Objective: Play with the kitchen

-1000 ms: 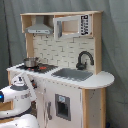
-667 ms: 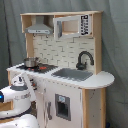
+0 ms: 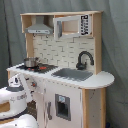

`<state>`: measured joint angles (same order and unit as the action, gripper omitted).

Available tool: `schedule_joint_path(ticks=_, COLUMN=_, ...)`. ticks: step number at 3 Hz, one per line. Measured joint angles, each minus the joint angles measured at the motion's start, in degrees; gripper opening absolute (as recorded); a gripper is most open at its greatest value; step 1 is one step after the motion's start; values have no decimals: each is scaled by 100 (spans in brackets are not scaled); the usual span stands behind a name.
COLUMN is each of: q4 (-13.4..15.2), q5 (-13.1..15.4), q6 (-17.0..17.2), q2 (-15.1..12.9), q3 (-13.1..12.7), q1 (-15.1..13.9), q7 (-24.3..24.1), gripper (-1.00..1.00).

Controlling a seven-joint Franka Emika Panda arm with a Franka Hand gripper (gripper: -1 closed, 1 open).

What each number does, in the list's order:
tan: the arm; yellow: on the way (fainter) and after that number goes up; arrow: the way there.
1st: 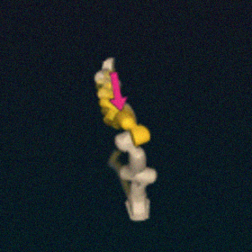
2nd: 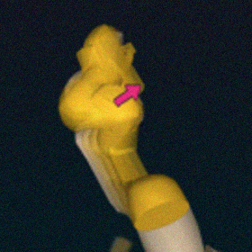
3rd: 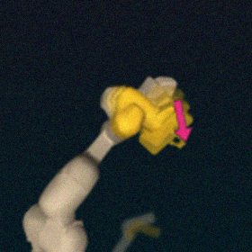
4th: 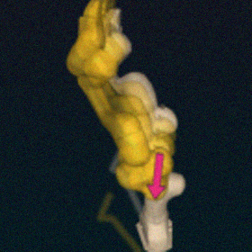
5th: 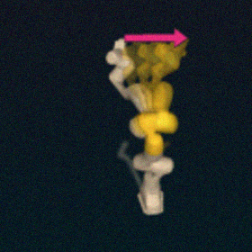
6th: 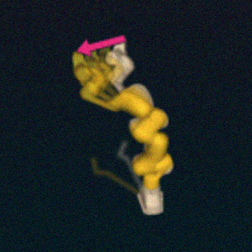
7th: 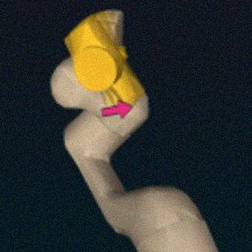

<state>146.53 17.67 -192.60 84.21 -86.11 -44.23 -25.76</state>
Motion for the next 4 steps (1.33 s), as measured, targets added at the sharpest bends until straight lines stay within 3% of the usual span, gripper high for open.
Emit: schedule_joint_path(ticks=4, q4=12, q5=2, q6=1914, q2=6, q3=55, q1=1487, q7=70, gripper=100)
